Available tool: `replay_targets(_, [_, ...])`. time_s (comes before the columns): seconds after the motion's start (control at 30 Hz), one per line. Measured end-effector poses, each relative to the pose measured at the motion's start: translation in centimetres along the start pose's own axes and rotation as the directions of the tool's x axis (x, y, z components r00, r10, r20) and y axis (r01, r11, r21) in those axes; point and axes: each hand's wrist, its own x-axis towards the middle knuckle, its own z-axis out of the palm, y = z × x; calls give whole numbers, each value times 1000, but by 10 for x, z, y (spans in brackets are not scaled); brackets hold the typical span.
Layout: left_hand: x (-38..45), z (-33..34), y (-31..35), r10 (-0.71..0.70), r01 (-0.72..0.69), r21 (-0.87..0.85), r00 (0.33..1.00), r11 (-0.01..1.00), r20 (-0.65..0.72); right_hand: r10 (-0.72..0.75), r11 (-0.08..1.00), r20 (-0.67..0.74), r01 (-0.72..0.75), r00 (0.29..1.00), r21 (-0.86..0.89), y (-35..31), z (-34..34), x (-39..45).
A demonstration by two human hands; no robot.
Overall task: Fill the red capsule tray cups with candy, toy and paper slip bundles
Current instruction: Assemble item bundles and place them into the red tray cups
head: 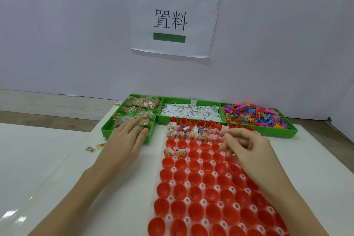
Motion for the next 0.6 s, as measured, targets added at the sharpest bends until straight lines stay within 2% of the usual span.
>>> replay_targets(0.17, [4, 6, -2, 4, -11, 80, 996, 997, 86, 32, 999, 7, -33, 999, 38, -1, -1, -2])
replay_targets(0.33, [3, 2, 3, 180, -150, 196, 972, 969, -149, 45, 999, -5, -45, 999, 20, -1, -5, -5])
replay_targets(0.4, [5, -2, 6, 170, -143, 132, 959, 981, -227, 49, 999, -17, -49, 999, -1, -1, -6, -4])
replay_targets(0.5, [3, -14, 18, 87, -132, -99, 926, 986, -367, 47, 998, -28, -48, 999, -33, -3, -9, -4])
replay_targets(0.6, [-5, -26, 36, 9, -150, -343, 924, 927, -382, 22, 995, -15, -23, 1000, -101, -9, -9, -3])
